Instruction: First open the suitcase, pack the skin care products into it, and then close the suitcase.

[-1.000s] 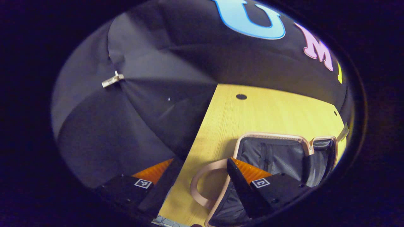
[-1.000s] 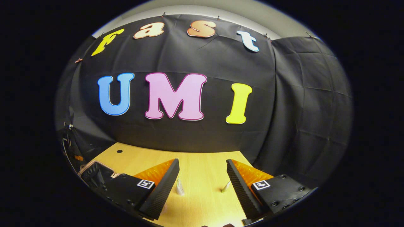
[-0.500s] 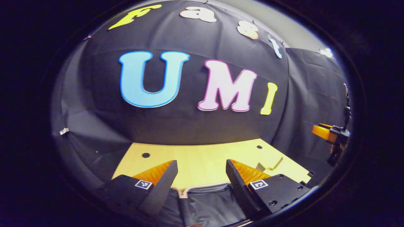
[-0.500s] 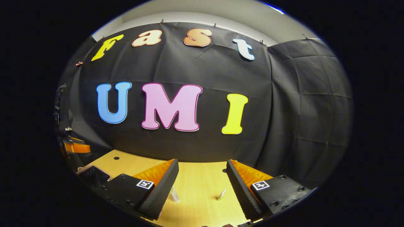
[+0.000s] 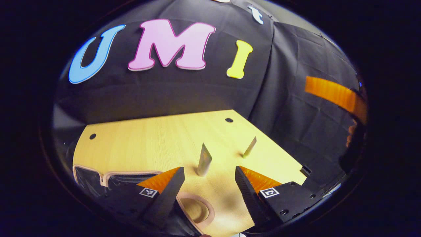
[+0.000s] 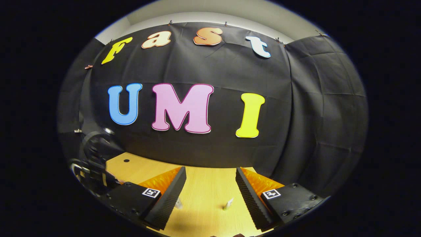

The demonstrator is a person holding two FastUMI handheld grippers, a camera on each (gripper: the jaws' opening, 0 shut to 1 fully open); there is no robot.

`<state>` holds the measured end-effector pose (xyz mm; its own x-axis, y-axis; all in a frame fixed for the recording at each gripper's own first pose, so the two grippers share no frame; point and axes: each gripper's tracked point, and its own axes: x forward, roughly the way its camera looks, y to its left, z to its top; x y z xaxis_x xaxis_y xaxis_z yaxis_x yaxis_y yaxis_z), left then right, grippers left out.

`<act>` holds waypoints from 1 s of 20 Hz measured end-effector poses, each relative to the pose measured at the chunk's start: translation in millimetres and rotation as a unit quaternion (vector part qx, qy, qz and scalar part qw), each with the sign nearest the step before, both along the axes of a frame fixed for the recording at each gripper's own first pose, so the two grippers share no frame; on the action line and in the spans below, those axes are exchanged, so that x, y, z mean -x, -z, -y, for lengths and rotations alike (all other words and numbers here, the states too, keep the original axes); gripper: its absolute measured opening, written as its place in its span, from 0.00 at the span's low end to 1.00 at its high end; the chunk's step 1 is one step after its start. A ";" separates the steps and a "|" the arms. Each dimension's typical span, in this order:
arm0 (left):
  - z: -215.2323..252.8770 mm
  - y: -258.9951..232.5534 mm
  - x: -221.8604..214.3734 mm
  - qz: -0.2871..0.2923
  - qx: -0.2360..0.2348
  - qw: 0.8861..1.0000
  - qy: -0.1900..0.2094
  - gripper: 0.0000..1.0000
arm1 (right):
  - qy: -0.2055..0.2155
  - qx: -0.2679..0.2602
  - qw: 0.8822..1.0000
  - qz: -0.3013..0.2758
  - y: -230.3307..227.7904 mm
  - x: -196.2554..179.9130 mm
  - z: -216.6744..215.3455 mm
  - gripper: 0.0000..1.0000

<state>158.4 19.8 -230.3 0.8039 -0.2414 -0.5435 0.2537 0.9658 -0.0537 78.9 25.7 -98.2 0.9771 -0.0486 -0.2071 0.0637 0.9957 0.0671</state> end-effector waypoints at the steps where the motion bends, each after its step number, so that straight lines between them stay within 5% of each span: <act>1: 3.2 22.9 -7.5 -0.030 0.002 0.999 -0.011 0.97 | -0.003 -0.003 1.000 -0.014 15.4 0.1 5.3 0.96; 5: 2.8 92.5 -45.5 -0.102 0.018 0.992 -0.078 0.97 | -0.025 -0.019 0.996 -0.085 83.9 3.0 24.5 0.96; 14: 24.2 143.0 -133.5 -0.105 0.005 0.988 -0.111 0.95 | -0.065 -0.070 0.978 -0.187 192.9 -18.7 49.8 0.96; 15: 23.8 134.3 -137.2 -0.096 0.017 0.987 -0.128 0.41 | -0.067 -0.076 0.974 -0.203 208.2 -19.5 50.0 0.96; 20: 18.4 122.6 -112.4 -0.134 0.011 0.980 -0.150 0.41 | -0.078 -0.085 0.956 -0.269 286.2 -33.8 53.6 0.98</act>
<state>270.9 1.4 -352.9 0.6697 -0.0300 -0.7420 -0.0670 0.9927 -0.1007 112.7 -28.0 -384.4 0.7190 0.1685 -0.6743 -0.0148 0.9737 0.2275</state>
